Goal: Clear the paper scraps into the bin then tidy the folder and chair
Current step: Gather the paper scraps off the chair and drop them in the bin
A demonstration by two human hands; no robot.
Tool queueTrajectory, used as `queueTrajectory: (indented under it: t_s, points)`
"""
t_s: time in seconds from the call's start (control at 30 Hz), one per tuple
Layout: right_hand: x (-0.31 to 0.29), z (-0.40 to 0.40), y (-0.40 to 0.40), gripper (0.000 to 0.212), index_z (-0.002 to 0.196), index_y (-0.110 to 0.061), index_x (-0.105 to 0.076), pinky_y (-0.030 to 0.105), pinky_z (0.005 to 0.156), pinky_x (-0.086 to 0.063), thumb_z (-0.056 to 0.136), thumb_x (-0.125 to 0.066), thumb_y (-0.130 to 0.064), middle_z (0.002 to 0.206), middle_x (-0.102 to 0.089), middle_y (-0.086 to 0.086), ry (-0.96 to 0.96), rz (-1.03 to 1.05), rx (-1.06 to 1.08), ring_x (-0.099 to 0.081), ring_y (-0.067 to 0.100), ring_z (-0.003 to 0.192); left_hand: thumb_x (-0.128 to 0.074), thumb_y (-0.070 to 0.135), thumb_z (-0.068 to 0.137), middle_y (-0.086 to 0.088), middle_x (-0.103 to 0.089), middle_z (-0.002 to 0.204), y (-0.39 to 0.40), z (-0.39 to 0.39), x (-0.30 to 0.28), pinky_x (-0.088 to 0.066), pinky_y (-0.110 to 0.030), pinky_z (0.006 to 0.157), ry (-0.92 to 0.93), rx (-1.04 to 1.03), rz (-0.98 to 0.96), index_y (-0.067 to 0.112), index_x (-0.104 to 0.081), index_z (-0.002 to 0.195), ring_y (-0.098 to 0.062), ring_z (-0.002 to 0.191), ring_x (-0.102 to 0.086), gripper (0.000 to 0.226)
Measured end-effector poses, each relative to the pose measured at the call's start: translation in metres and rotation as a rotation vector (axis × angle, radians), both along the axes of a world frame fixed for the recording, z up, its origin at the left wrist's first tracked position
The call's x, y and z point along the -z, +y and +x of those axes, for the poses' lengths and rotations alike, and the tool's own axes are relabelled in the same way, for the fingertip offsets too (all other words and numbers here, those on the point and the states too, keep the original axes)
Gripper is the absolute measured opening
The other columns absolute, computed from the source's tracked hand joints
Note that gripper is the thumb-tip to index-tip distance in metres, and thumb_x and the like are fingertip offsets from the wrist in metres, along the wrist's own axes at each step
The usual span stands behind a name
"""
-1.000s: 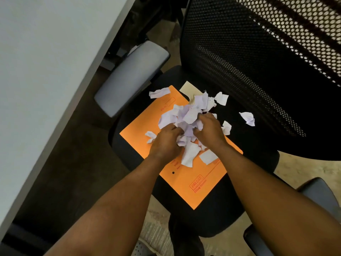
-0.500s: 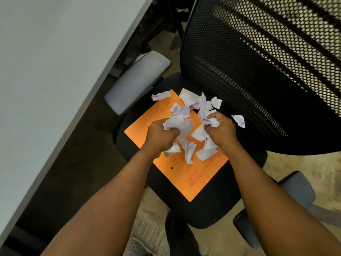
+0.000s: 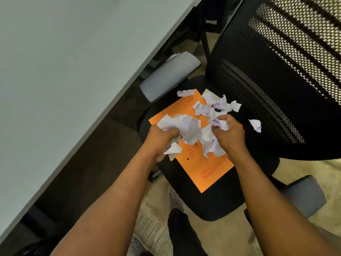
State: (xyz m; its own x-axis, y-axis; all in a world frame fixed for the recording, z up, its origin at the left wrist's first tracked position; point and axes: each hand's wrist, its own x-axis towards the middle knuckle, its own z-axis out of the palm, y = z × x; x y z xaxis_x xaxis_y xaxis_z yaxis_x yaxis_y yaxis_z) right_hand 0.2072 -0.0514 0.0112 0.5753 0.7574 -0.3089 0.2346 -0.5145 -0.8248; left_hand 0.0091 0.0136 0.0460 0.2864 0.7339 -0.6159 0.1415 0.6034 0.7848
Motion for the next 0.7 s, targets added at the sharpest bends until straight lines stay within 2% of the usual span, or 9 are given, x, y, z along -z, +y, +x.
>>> queueTrajectory:
  t_s: [0.07, 0.17, 0.23, 0.33, 0.47, 0.6, 0.7]
  points:
    - [-0.005, -0.021, -0.002, 0.022, 0.081, -0.033, -0.061, 0.037, 0.074, -0.055, 0.081, -0.068, -0.011, 0.084, -0.066, -0.012, -0.018, 0.015, -0.051, -0.064, 0.016, 0.085, -0.052, 0.001, 0.062, -0.027, -0.06, 0.089, -0.011, -0.026, -0.004, -0.04, -0.04, 0.068, -0.011, -0.052, 0.003, -0.013, -0.062, 0.097, -0.031, 0.077, -0.054, 0.039]
    - [-0.012, -0.061, -0.006, 0.018, 0.086, -0.028, -0.063, 0.034, 0.071, -0.052, 0.081, -0.067, -0.012, 0.084, -0.065, -0.01, -0.027, 0.021, -0.143, -0.062, 0.02, 0.084, -0.053, -0.009, 0.076, -0.02, -0.059, 0.084, -0.036, -0.074, -0.006, -0.041, -0.039, 0.068, -0.01, -0.17, -0.04, -0.001, -0.064, 0.09, -0.031, 0.079, -0.054, 0.02]
    - [-0.015, -0.097, -0.011, 0.017, 0.089, -0.026, -0.062, 0.032, 0.068, -0.048, 0.081, -0.067, -0.012, 0.086, -0.065, -0.005, -0.04, 0.02, -0.24, -0.06, 0.022, 0.084, -0.056, -0.006, 0.073, -0.02, -0.057, 0.081, -0.058, -0.114, -0.007, -0.04, -0.037, 0.065, -0.012, -0.243, -0.054, -0.002, -0.063, 0.089, -0.03, 0.075, -0.054, 0.018]
    - [-0.019, -0.164, -0.024, 0.018, 0.088, -0.025, -0.062, 0.036, 0.073, -0.049, 0.081, -0.067, -0.009, 0.084, -0.064, -0.006, -0.021, 0.017, -0.348, -0.06, 0.019, 0.083, -0.054, -0.01, 0.078, -0.018, -0.06, 0.081, -0.096, -0.184, -0.004, -0.043, -0.031, 0.06, 0.003, -0.314, -0.064, -0.004, -0.064, 0.092, -0.028, 0.07, -0.058, 0.018]
    - [-0.014, -0.27, -0.05, 0.014, 0.09, -0.023, -0.064, 0.031, 0.072, -0.05, 0.082, -0.07, -0.013, 0.088, -0.066, -0.003, -0.016, -0.032, -0.547, -0.061, 0.016, 0.084, -0.061, -0.002, 0.077, -0.011, -0.067, 0.081, -0.157, -0.291, 0.005, -0.05, -0.035, 0.06, 0.066, -0.486, -0.093, 0.005, -0.066, 0.095, -0.024, 0.07, -0.065, 0.02]
    - [0.001, -0.383, -0.087, 0.017, 0.084, -0.03, -0.061, 0.018, 0.063, -0.045, 0.082, -0.072, -0.017, 0.084, -0.061, -0.016, 0.024, -0.07, -0.695, -0.059, 0.007, 0.08, -0.065, 0.004, 0.075, -0.01, -0.069, 0.081, -0.231, -0.394, 0.013, -0.052, -0.036, 0.062, 0.125, -0.667, -0.104, 0.01, -0.068, 0.095, -0.025, 0.071, -0.068, 0.021]
    - [0.019, -0.464, -0.124, 0.023, 0.082, -0.034, -0.059, 0.016, 0.06, -0.044, 0.083, -0.073, -0.016, 0.085, -0.057, -0.021, 0.033, -0.108, -0.831, -0.057, 0.005, 0.076, -0.067, 0.009, 0.076, 0.001, -0.071, 0.069, -0.29, -0.462, 0.024, -0.052, -0.031, 0.056, 0.21, -0.794, -0.103, 0.018, -0.069, 0.088, -0.015, 0.061, -0.069, 0.015]
